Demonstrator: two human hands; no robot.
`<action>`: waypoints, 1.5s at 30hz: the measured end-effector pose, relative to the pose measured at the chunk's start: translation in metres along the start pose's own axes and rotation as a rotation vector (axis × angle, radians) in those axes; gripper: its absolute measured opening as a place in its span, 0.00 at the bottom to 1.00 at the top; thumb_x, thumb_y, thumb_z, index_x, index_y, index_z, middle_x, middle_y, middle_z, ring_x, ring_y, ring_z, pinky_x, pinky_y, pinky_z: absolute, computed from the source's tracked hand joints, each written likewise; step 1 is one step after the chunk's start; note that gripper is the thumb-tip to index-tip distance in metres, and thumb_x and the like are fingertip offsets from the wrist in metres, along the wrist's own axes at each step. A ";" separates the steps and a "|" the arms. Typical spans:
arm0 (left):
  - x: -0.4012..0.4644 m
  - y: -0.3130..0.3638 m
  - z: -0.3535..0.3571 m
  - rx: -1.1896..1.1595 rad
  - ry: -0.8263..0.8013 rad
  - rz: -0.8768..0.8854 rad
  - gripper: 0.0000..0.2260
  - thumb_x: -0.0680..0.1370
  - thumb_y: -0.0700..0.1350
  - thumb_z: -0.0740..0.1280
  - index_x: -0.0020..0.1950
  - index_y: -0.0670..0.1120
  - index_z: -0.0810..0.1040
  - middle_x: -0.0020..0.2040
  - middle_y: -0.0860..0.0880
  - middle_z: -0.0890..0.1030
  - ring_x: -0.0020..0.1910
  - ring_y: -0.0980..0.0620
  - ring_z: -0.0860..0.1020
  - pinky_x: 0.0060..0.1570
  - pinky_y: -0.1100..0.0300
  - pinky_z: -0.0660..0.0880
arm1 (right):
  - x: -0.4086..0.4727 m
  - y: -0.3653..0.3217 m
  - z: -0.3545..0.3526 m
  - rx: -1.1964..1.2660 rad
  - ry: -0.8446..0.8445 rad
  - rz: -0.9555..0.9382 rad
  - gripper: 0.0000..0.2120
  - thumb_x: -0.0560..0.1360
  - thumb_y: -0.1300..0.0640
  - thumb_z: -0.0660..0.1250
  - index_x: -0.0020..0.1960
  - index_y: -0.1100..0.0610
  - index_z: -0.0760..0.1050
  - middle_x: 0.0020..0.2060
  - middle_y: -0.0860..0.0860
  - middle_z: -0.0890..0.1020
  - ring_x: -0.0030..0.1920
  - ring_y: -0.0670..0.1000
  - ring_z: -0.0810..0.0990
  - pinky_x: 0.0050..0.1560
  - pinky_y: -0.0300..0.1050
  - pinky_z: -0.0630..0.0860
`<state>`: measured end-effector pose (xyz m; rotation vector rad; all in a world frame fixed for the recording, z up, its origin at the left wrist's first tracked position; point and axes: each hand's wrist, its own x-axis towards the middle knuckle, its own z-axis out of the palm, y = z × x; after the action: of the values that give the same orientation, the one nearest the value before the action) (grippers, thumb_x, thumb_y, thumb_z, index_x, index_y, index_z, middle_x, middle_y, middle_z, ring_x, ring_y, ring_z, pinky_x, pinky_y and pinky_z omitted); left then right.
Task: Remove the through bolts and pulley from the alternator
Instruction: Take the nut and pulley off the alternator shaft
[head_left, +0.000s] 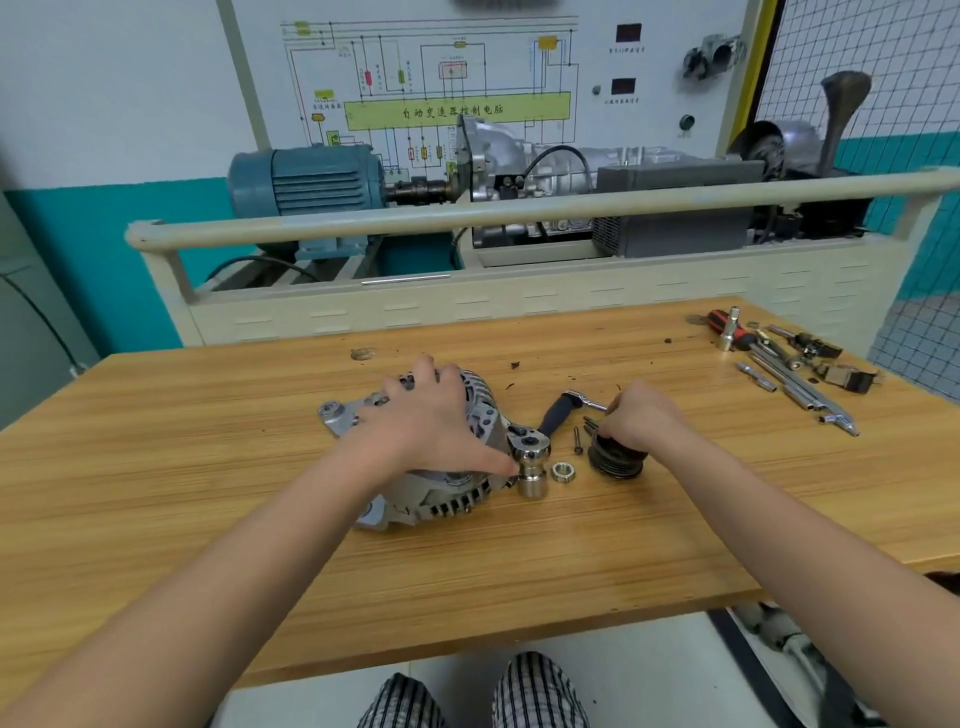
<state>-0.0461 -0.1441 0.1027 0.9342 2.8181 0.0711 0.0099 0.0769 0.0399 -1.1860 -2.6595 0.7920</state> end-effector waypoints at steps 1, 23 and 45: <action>0.000 0.003 0.002 -0.014 -0.008 -0.029 0.56 0.63 0.69 0.72 0.78 0.50 0.44 0.78 0.45 0.42 0.75 0.30 0.45 0.67 0.31 0.59 | -0.003 -0.006 0.000 -0.008 0.012 -0.025 0.11 0.75 0.58 0.68 0.56 0.60 0.76 0.40 0.52 0.77 0.42 0.52 0.76 0.38 0.45 0.73; 0.000 -0.056 -0.017 -0.066 -0.088 0.264 0.53 0.62 0.45 0.79 0.76 0.45 0.48 0.71 0.49 0.57 0.72 0.40 0.59 0.67 0.47 0.68 | -0.085 -0.095 0.014 0.164 -0.281 -0.952 0.52 0.65 0.52 0.78 0.78 0.51 0.50 0.77 0.44 0.54 0.74 0.46 0.56 0.74 0.49 0.57; 0.021 -0.131 0.113 -0.707 0.207 0.136 0.51 0.48 0.71 0.70 0.70 0.55 0.70 0.70 0.52 0.70 0.71 0.50 0.64 0.72 0.51 0.60 | -0.099 -0.174 0.046 -0.373 -0.590 -1.482 0.13 0.61 0.68 0.73 0.36 0.56 0.73 0.40 0.48 0.77 0.58 0.57 0.74 0.55 0.51 0.72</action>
<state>-0.1195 -0.2372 -0.0249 0.9577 2.5541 1.1471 -0.0510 -0.1105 0.0993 1.2333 -3.0500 0.3145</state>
